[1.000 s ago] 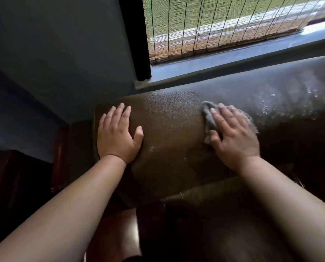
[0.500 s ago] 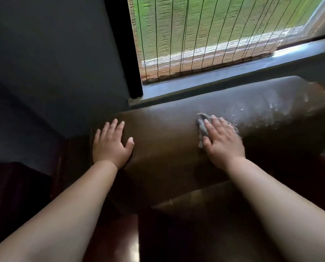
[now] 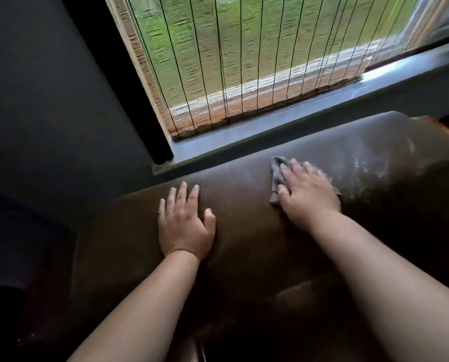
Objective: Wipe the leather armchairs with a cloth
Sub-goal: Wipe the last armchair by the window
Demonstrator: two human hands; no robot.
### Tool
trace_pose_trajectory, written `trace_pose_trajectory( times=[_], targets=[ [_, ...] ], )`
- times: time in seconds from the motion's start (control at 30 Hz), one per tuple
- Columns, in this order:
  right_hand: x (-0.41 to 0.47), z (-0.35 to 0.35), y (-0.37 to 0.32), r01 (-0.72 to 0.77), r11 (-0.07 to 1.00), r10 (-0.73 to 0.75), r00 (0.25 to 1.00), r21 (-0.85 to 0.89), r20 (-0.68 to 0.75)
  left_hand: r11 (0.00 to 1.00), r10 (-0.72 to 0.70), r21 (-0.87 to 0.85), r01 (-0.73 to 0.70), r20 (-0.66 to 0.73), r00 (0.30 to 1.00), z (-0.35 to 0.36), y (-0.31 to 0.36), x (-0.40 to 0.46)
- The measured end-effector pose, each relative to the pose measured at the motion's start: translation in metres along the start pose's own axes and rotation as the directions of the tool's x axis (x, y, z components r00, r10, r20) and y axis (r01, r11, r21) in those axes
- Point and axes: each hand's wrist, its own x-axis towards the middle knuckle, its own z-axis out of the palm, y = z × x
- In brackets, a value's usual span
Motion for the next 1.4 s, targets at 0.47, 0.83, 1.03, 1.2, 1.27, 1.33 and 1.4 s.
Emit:
trace_pose_trajectory(
  times=[0.47, 0.83, 1.03, 1.2, 1.27, 1.33, 1.4],
  targets=[
    [0.085, -0.028, -0.011, -0.056, 0.998, 0.055, 0.994, 0.005, 0.098, 1.000, -0.002, -0.026, 0.000, -0.081, 0.997, 0.007, -0.002, 0.001],
    [0.069, -0.024, 0.001, 0.120, 0.993, -0.120, 0.991, -0.003, 0.057, 1.000, 0.000, -0.022, -0.002, -0.080, 0.997, 0.005, -0.001, 0.000],
    [-0.020, 0.007, -0.085, 0.233, 0.971, -0.234, 0.972, 0.055, 0.014, 0.999, -0.001, -0.035, -0.002, -0.079, 0.997, 0.002, 0.003, 0.000],
    [-0.041, -0.004, -0.013, 0.330, 0.941, -0.331, 0.944, 0.074, 0.006, 1.000, 0.000, -0.015, -0.001, -0.067, 0.998, 0.001, 0.003, -0.001],
    [-0.025, -0.009, 0.049, 0.076, 0.996, -0.076, 0.997, 0.048, -0.008, 1.000, -0.022, 0.015, 0.023, -0.025, 0.999, 0.000, 0.003, 0.000],
    [-0.023, -0.014, 0.069, -0.147, 0.988, 0.148, 0.989, 0.050, -0.004, 0.995, -0.052, 0.088, 0.048, 0.048, 0.998, -0.005, 0.008, 0.000],
    [-0.036, -0.015, 0.038, -0.134, 0.987, 0.130, 0.990, 0.092, 0.048, 0.975, -0.125, 0.203, 0.086, 0.188, 0.974, -0.016, 0.018, 0.002]
  ],
)
